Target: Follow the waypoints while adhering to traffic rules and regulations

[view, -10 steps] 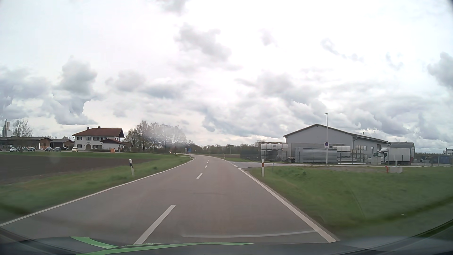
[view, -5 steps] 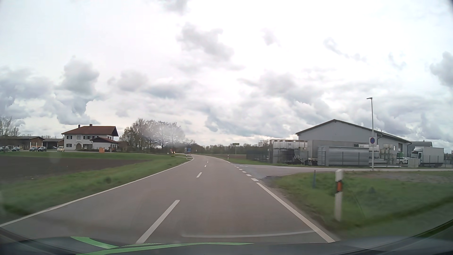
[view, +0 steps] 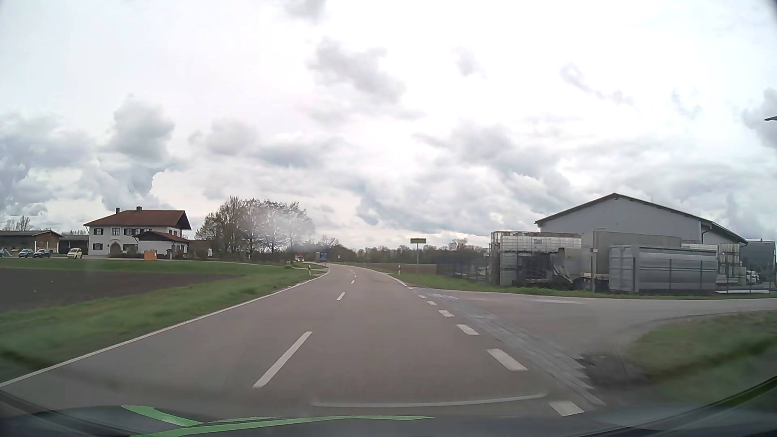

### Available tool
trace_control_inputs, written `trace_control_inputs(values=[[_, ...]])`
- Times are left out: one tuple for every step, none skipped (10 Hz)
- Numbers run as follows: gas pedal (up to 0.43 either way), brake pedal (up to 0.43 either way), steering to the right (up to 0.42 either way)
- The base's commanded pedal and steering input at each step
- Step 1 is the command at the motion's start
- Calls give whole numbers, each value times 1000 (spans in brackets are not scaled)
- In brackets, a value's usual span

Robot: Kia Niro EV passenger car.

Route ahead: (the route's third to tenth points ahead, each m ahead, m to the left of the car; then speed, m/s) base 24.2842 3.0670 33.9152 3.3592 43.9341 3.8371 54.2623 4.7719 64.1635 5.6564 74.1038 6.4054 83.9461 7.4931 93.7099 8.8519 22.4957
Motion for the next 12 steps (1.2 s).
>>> trace_control_inputs(values=[[248, 0, -6], [248, 0, -6], [248, 0, -6], [248, 0, -5], [248, 0, -5], [248, 0, -6], [248, 0, -6], [248, 0, -6], [248, 0, -6], [248, 0, -6], [248, 0, -6], [248, 0, -6]])
